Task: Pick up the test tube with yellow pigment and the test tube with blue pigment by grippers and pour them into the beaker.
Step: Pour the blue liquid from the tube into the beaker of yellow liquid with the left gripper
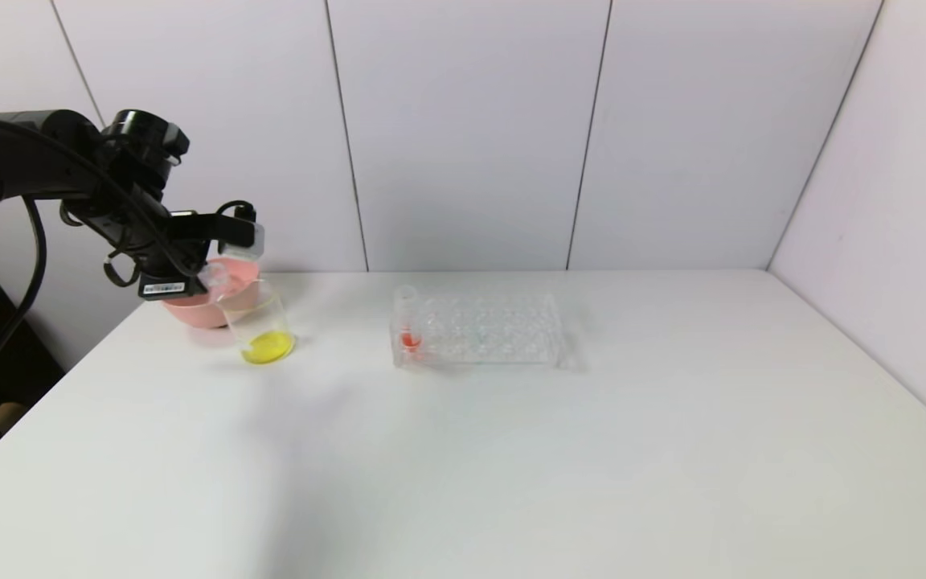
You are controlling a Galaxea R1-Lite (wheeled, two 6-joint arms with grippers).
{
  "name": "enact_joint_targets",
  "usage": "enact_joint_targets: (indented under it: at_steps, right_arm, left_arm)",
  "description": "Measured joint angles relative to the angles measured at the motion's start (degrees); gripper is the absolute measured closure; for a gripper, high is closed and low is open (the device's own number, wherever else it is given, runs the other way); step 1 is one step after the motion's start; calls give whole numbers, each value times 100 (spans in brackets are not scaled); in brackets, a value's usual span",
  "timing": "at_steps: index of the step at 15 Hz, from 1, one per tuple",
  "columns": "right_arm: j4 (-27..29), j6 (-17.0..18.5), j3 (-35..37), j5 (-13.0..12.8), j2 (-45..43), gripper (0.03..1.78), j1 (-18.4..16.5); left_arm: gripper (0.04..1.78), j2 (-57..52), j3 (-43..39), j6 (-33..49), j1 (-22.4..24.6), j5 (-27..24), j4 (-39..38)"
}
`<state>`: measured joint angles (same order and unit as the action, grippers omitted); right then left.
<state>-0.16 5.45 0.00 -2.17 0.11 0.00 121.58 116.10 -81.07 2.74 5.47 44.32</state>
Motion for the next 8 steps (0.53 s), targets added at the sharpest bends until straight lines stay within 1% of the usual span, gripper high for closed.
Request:
enact_joint_targets:
  at_steps: [6,8]
  right_arm:
    - [0,4,0,-2,0,10,0]
    - [0,4,0,-2,0,10,0]
  left_arm:
    - [138,-18,-9,-5,-84,304,-69]
    - [138,-18,-9,-7,-137,483,-105]
